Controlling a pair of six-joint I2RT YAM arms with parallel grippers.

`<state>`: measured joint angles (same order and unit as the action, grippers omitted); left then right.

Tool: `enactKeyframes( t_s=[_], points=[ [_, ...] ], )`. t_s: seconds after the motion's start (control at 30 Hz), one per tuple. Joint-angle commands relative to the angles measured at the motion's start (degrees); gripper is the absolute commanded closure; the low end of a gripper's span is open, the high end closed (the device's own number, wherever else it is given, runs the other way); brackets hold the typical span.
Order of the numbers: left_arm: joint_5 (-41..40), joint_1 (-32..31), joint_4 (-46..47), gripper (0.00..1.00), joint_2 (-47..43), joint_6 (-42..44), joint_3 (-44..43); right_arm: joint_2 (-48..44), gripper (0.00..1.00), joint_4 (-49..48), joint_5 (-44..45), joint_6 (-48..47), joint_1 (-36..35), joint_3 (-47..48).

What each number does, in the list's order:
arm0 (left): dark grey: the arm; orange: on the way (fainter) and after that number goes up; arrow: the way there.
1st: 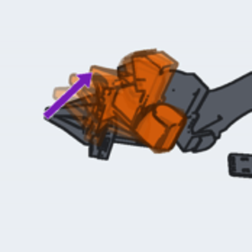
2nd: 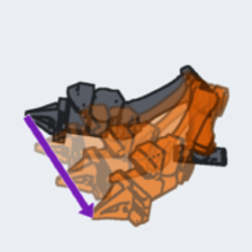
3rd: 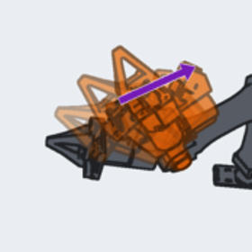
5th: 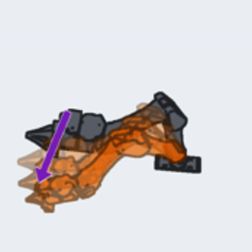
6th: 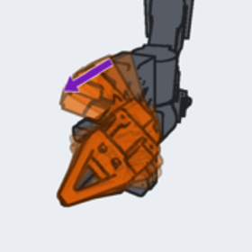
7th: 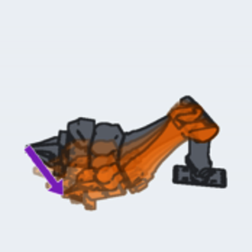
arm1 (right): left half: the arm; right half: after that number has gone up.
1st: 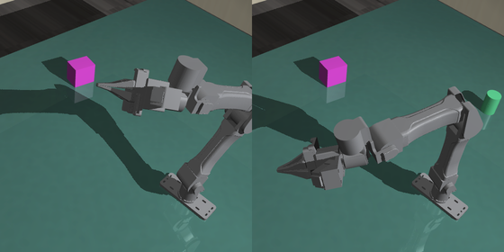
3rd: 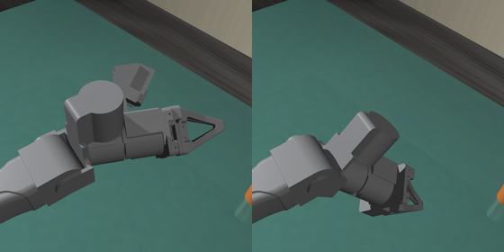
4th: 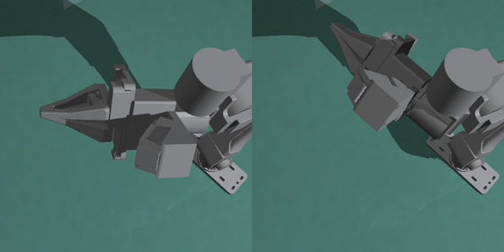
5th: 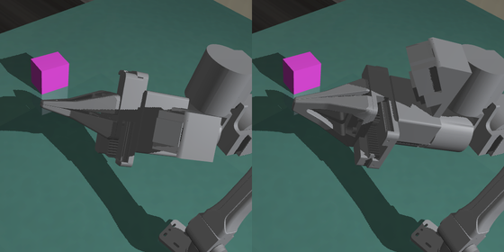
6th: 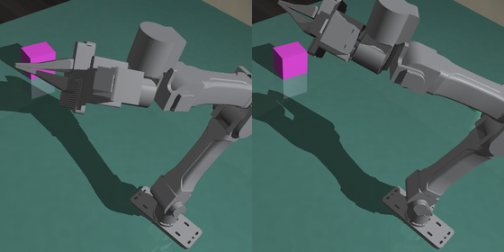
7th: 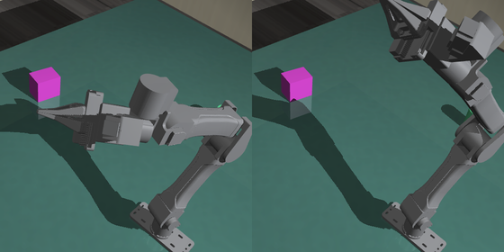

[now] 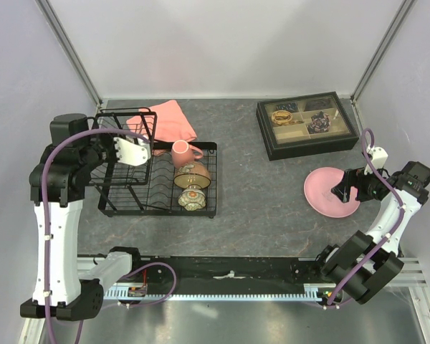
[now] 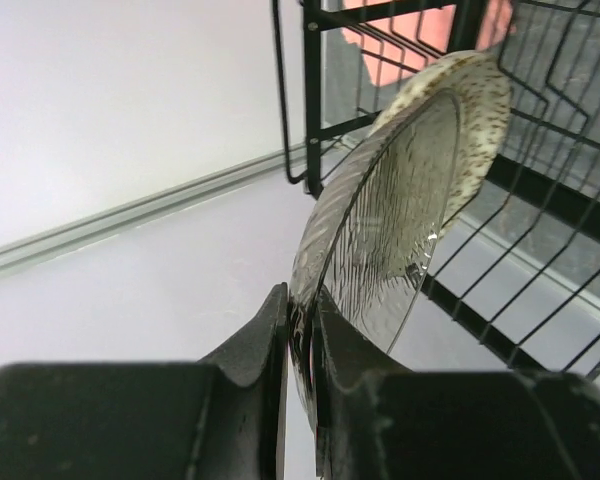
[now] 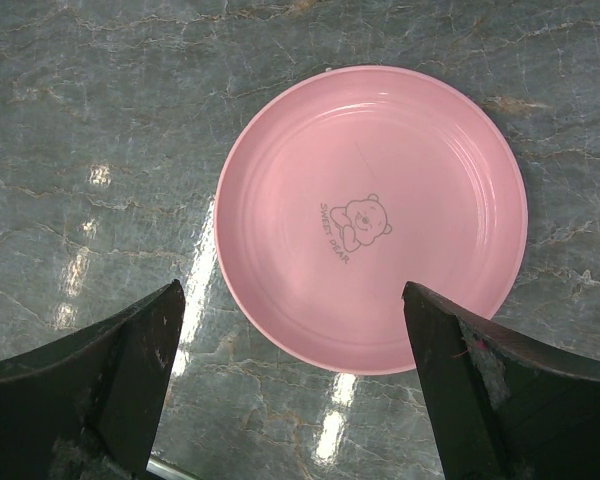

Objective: Unload the mixed dishes from the dish rack
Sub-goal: Pick up the plate from the dish rack.

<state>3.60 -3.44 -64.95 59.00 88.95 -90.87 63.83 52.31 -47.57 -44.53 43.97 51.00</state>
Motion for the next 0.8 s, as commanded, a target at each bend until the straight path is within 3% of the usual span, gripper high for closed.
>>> enactKeyframes(
  t_s=[0.0,0.77],
  points=[
    [2.47,0.28,4.83,0.99,0.06,3.34,-3.52,0.24,0.02,-1.34,-0.33,-0.29,-0.37,0.06],
    [9.57,0.28,-6.06,0.99,-0.82,3.87,-12.31,-0.99,0.02,0.68,-0.59,-1.17,-0.63,0.67]
  ],
)
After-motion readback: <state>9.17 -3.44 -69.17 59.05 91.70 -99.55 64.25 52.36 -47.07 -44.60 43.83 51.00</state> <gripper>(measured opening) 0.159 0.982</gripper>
